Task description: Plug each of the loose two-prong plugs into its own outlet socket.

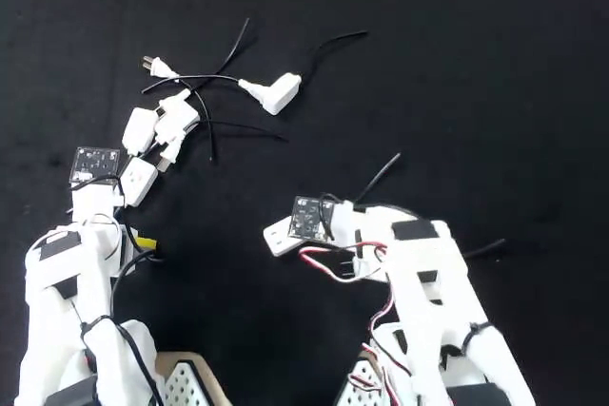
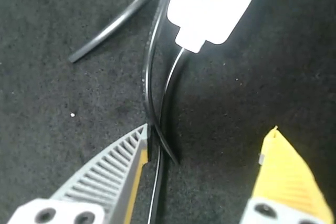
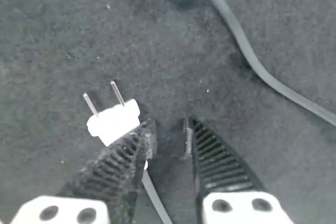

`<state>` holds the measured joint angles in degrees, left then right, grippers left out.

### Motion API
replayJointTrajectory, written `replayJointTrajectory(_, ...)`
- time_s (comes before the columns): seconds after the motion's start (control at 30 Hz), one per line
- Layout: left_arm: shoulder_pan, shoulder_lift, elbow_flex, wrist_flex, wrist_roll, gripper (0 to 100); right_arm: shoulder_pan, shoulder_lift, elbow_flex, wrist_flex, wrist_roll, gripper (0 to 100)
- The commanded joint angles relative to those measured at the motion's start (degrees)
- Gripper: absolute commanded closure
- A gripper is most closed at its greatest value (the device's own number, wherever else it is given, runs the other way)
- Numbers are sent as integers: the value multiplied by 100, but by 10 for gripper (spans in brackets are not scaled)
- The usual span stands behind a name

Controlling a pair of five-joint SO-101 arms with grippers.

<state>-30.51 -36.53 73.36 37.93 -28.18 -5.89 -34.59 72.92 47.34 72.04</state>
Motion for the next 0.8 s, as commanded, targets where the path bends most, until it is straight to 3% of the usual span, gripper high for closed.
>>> replayJointTrajectory(0.0, 84, -88, -13, -70, -44, 668, -132, 171, -198, 149, -88, 885)
replayJointTrajectory(0.2, 84, -88, -13, -70, -44, 668, -18, -215, -927, 1301, -299, 885)
replayJointTrajectory(0.4, 84, -88, -13, -70, -44, 668, -431, -848, -971, 2198, -290, 885)
replayJointTrajectory(0.77, 84, -88, -4, -70, -44, 668, -519, -1042, -40, 1855, 264, 885)
